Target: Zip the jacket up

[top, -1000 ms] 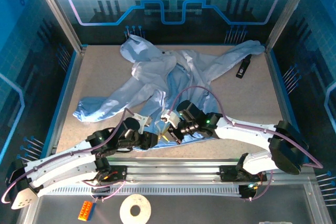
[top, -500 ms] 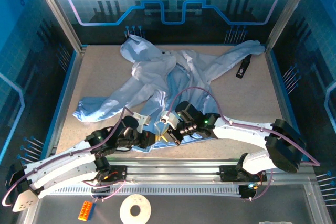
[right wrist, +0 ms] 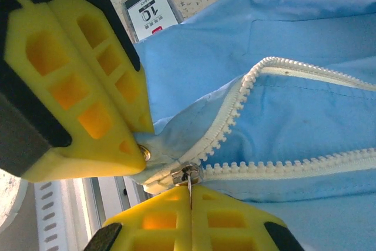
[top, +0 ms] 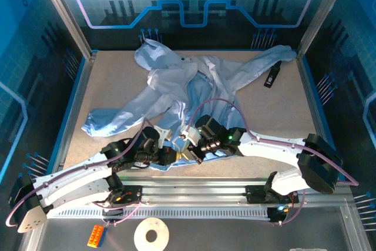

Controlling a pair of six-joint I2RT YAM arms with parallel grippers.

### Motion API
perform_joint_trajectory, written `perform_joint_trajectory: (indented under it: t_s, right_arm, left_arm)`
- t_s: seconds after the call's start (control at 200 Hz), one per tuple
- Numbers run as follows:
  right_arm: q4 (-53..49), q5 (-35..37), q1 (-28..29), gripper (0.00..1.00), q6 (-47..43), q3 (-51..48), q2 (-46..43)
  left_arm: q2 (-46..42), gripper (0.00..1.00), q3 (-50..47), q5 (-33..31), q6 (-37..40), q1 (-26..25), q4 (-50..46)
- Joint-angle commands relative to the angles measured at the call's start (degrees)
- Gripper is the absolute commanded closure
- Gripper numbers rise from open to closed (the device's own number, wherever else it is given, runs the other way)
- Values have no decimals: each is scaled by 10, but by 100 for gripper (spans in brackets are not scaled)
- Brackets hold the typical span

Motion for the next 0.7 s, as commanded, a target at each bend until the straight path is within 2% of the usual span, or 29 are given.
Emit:
perform_joint_trajectory:
  t_s: [0.0,0.33,0.695]
  right_arm:
    - [33,49,2,100,-3,-2,-21]
    - [57,91,0,100,3,-7,-8]
    - [64,128,-4,100,2,-8,-12]
  left_arm:
    - [-4,100,14,51,7,4,-35]
    - [-20,100,11,92,5,14,-35]
    - [-25,100,12,100,6,16,-44]
